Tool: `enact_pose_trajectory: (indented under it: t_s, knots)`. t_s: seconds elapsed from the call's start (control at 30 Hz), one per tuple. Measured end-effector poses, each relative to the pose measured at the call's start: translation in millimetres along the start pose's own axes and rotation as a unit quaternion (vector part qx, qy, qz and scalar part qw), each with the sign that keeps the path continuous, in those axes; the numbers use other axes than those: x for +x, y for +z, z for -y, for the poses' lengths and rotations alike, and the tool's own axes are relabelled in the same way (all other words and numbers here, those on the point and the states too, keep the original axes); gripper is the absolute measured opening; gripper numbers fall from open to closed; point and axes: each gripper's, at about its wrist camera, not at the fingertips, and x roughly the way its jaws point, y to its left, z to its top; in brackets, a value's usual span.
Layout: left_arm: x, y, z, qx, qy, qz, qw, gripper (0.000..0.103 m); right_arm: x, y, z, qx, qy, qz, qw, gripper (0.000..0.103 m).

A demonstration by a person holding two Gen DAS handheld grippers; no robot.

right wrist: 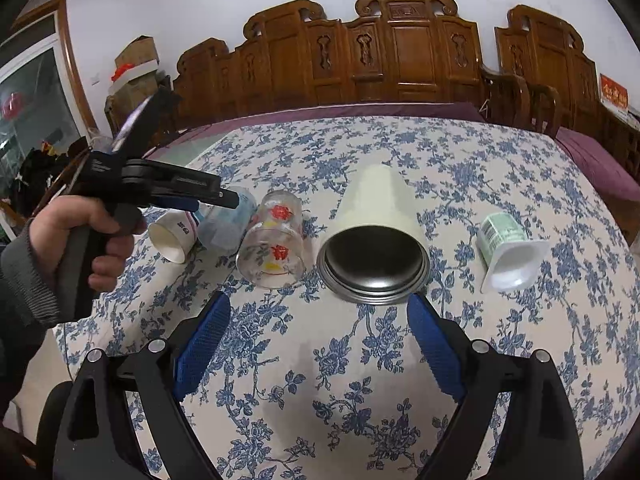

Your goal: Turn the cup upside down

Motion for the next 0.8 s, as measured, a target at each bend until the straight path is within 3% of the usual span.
enact_pose_trajectory:
  t_s: [0.47,0.8]
  knots:
    - [26,4,-3,-0.003,0.026,-0.026,0.9993,0.054,-9,-8,8,0.013,-0.003,0.000,1.000,0.091]
    - [-33,-32,13,0.033,0.013,0.015,0.9992,0.053,-30,-16,7,0.015,-0.015,0.010,1.000,0.091]
